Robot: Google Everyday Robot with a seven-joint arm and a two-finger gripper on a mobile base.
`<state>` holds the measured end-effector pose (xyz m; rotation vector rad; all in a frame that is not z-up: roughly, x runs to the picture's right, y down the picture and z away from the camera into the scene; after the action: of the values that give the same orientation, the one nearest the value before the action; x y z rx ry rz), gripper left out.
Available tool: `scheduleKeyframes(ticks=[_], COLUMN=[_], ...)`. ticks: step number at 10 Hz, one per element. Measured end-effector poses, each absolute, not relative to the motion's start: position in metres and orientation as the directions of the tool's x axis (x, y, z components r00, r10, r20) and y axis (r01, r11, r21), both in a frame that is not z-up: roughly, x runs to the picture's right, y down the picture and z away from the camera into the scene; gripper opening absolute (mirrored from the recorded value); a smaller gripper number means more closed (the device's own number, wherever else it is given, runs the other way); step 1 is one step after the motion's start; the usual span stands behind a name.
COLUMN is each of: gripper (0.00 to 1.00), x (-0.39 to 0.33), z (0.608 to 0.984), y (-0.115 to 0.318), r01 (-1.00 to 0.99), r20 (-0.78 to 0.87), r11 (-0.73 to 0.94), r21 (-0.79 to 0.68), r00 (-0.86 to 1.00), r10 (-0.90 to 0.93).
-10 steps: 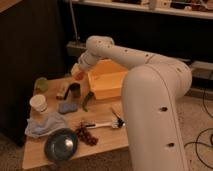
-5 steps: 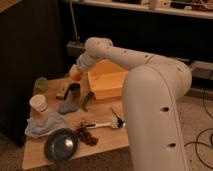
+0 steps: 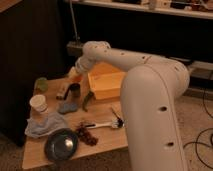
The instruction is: Place apple in metal cup
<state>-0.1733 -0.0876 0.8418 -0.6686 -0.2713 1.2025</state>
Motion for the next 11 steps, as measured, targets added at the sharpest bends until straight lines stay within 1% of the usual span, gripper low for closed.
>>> scheduleKeyframes(ticks=[9,10,11], gripper=[0.58,0.60,0.67], x=[-0.191,-0.192,-0.193], z=[0.876,0.878,0.879], y=[-0.079,-0.078,-0.078], r01=[-0.771,-0.771,-0.771], r20=[-0.161,-0.162,-0.164], r11=[0.225,0.227,0.228], r21=[-0.595,-0.596,-0.595], r00=[0.389,0.392,0.394], r10=[0.907,0.906,0.905])
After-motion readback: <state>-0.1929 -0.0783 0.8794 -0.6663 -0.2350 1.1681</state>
